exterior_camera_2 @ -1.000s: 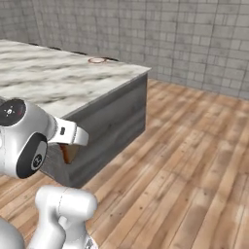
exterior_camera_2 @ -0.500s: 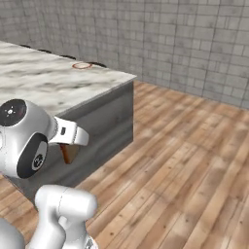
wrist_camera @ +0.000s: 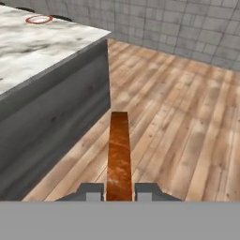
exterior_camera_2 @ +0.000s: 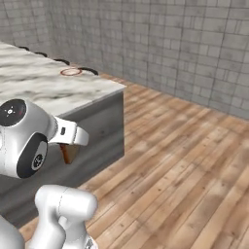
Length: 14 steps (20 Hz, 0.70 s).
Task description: Start the toaster. Once the lever pops up, take the bread to the plate on the dining counter.
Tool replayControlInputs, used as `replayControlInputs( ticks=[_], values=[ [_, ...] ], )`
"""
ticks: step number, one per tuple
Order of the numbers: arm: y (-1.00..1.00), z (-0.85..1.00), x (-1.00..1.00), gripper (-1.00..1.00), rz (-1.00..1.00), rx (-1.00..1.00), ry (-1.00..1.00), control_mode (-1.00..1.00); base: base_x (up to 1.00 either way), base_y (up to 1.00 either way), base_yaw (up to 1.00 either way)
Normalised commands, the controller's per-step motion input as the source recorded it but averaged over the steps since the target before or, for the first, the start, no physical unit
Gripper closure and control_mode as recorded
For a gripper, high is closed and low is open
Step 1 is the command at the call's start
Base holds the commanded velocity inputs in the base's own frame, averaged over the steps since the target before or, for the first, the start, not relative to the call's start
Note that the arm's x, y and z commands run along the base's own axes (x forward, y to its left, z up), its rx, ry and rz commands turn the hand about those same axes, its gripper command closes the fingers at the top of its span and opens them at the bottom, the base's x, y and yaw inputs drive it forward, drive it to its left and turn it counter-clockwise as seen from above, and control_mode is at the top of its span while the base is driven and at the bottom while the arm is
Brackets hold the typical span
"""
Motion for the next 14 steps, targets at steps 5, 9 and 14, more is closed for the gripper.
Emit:
replayControlInputs(
  ticks=[5, 9, 14],
  values=[
    [0.00, 0.00, 0.00, 1.00, 0.00, 0.00, 0.00, 1.00, 1.00, -0.96, 0.24],
    [0.00, 0.00, 0.00, 1.00, 0.00, 0.00, 0.00, 1.00, 1.00, -1.00, 0.25],
    [0.00, 0.00, 0.00, 1.00, 0.00, 0.00, 0.00, 1.00, 1.00, -1.00, 0.25]
  ],
)
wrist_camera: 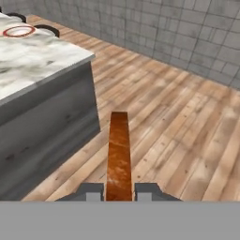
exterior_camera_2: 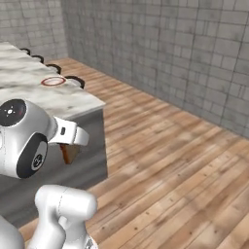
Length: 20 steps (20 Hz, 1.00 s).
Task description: Start the toaster. Once the lever pops up, take the bread to the plate on the dining counter.
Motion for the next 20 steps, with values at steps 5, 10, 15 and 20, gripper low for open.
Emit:
replayControlInputs(
  ticks=[5, 10, 15, 20],
  values=[
    [0.00, 0.00, 0.00, 1.00, 0.00, 0.00, 0.00, 1.00, 1.00, -1.00, 0.28],
    [0.00, 0.00, 0.00, 1.00, 0.00, 0.00, 0.00, 1.00, 0.98, -1.00, 0.29],
    [0.00, 0.00, 0.00, 1.00, 0.00, 0.00, 0.00, 1.00, 0.99, -1.00, 0.31],
    [0.00, 0.00, 0.00, 1.00, 0.00, 0.00, 0.00, 1.00, 0.90, -0.94, 0.39]
  ],
)
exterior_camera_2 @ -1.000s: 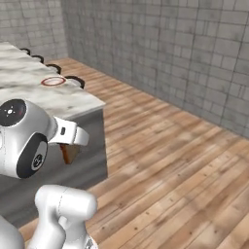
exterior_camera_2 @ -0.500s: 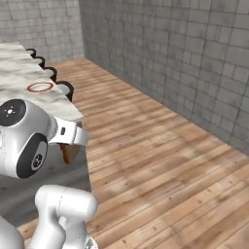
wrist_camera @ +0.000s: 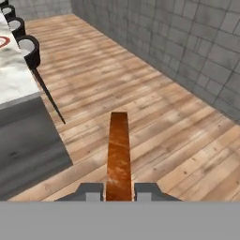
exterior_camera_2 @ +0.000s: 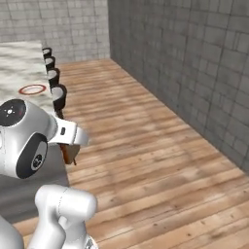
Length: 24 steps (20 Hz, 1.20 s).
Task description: Start the toaster. Once the lever pops up, take the bread to the plate on the dining counter.
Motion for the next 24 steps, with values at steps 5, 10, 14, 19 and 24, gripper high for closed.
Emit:
replayControlInputs(
  ticks=[5, 10, 14, 19, 24],
  values=[
    [0.00, 0.00, 0.00, 1.00, 0.00, 0.00, 0.00, 1.00, 0.86, -0.73, 0.50],
    [0.00, 0.00, 0.00, 1.00, 0.00, 0.00, 0.00, 1.00, 0.90, -0.58, 0.56],
    [0.00, 0.00, 0.00, 1.00, 0.00, 0.00, 0.00, 1.00, 0.87, -0.55, 0.59],
    [0.00, 0.00, 0.00, 1.00, 0.00, 0.00, 0.00, 1.00, 0.77, -0.57, 0.60],
    [0.00, 0.00, 0.00, 1.00, 0.00, 0.00, 0.00, 1.00, 0.61, -0.59, 0.62]
  ],
)
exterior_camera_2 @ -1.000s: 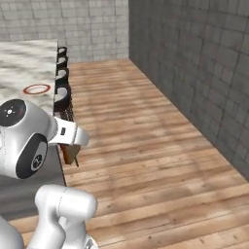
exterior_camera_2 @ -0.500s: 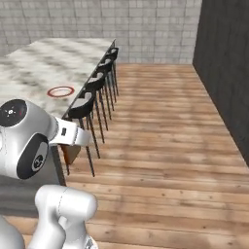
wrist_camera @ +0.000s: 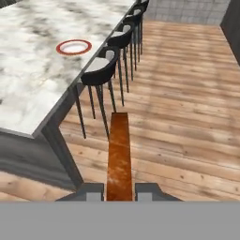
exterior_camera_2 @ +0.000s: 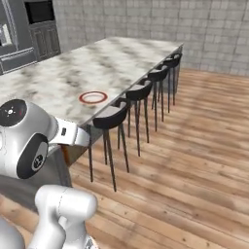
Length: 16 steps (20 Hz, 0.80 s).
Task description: Start the toaster. Once the lever pops up, take the bread to the plate on the dining counter.
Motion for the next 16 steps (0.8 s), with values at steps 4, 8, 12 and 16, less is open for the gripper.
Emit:
replayControlInputs(
  ticks=[4, 8, 12, 16],
  values=[
    [0.00, 0.00, 0.00, 1.00, 0.00, 0.00, 0.00, 1.00, 0.56, -0.62, 0.62],
    [0.00, 0.00, 0.00, 1.00, 0.00, 0.00, 0.00, 1.00, 0.42, -0.65, 0.61],
    [0.00, 0.00, 0.00, 1.00, 0.00, 0.00, 0.00, 1.00, 0.36, -0.73, 0.60],
    [0.00, 0.00, 0.00, 1.00, 0.00, 0.00, 0.00, 1.00, 0.19, -0.90, 0.56]
  ],
)
